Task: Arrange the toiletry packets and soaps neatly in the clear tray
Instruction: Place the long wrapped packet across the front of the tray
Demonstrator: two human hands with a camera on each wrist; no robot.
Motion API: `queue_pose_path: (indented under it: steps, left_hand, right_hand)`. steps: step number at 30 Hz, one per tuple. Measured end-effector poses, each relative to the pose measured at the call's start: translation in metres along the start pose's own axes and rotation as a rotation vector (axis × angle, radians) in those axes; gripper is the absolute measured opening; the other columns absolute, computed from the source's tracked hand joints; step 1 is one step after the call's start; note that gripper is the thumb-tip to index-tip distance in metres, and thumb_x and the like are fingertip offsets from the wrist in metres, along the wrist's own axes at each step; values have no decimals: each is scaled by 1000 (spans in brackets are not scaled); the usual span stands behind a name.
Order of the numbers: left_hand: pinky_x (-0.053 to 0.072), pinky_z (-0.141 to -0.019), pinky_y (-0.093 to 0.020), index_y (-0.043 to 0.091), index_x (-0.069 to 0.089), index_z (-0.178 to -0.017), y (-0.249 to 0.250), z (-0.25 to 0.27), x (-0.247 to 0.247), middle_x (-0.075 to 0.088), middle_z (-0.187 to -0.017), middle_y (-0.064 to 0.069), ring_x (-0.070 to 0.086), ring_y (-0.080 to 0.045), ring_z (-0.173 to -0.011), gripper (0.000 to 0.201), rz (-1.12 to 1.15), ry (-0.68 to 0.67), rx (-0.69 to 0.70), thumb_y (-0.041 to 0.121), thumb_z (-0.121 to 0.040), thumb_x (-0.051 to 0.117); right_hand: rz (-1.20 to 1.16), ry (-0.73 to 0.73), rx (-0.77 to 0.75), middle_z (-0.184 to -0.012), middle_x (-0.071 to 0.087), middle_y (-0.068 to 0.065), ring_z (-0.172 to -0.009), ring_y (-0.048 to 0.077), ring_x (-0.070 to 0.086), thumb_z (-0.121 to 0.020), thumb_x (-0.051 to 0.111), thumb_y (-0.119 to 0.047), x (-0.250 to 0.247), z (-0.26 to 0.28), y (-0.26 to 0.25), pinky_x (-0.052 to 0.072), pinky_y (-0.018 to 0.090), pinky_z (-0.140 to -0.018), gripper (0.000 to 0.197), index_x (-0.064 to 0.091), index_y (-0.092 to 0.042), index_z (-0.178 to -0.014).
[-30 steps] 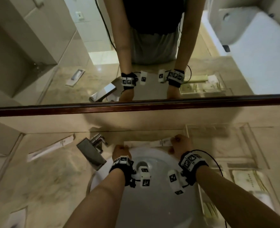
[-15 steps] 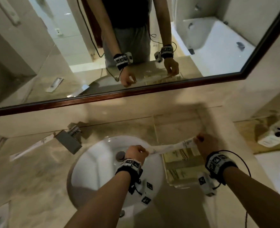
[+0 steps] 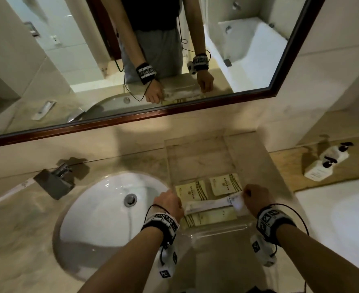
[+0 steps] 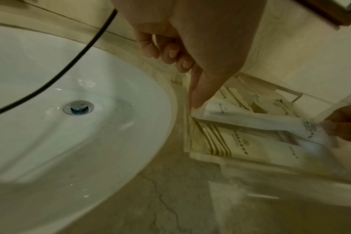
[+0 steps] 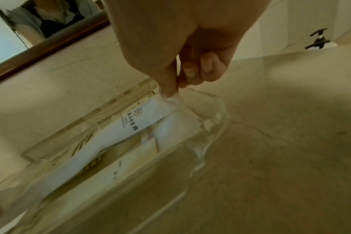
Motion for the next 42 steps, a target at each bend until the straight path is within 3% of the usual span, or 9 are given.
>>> queue_pose_path:
  steps: [6,11,19,26,32,36,40,42]
  left_hand:
    - [46,-90,-40,16,71,-103,12,-2,6,59,-114,-8,56,-30,-107,26,-168,-38,-1,31,-88,55]
    - [46,-90,-40,17,64,-108,13,-2,7,58,-114,-8,54,-29,-108,24,-154,-29,-20,22,-86,55]
    - [49,-90,-35,25,58,-106,-9,12,10,56,-110,-2,55,-23,-104,24,114,21,26,37,-85,58]
    - [51,-87,-31,26,59,-106,-50,37,8,54,-109,0,60,-21,-98,22,352,59,30,36,-87,56]
    - [54,-86,-31,23,65,-101,-150,67,-2,68,-104,-4,66,-24,-98,18,430,81,-130,29,-90,51]
    - [53,-88,-33,21,66,-103,-247,99,1,66,-111,-4,63,-24,-101,21,427,87,-293,28,-92,49]
    - [52,-86,-34,20,64,-105,-343,134,9,65,-113,-5,61,-26,-103,22,535,93,-446,27,-91,49]
    - [50,-86,-33,20,64,-106,-386,150,18,63,-113,-5,60,-26,-104,22,557,100,-515,27,-90,50]
  right_hand:
    - [-20,48,-14,-90,67,18,-86,32,62,-87,55,-11,5,-4,0,39,29,-67,16,66,-1,-83]
    - [-95,72,10,-81,61,7,-79,28,59,-82,65,-18,7,1,2,45,30,-67,18,53,-15,-70]
    - [-115,136,-21,-81,64,7,-77,27,61,-84,64,-19,0,17,-19,50,32,-64,6,61,-14,-83]
    - [-87,-5,-153,-80,65,2,-74,22,60,-87,59,-31,19,42,-83,53,33,-69,12,59,-20,-81]
    - [-58,-185,-395,-74,64,0,-66,19,58,-87,55,-32,78,72,-220,47,28,-58,13,59,-22,-81]
    - [-8,-235,-583,-68,61,7,-65,26,57,-87,55,-25,133,114,-314,48,34,-60,17,56,-14,-73]
    - [86,-348,-640,-70,61,0,-69,22,60,-88,54,-25,193,139,-387,49,30,-65,15,60,-17,-77]
    - [146,-394,-649,-65,56,-2,-69,23,58,-90,51,-27,225,145,-419,46,30,-64,23,52,-21,-67]
Point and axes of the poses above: each hand's wrist, its own z-axis away from the middle knuckle, its own x-axis out of the palm, y = z × x, the point moved 1 cm from there along -z, towards the middle knuckle
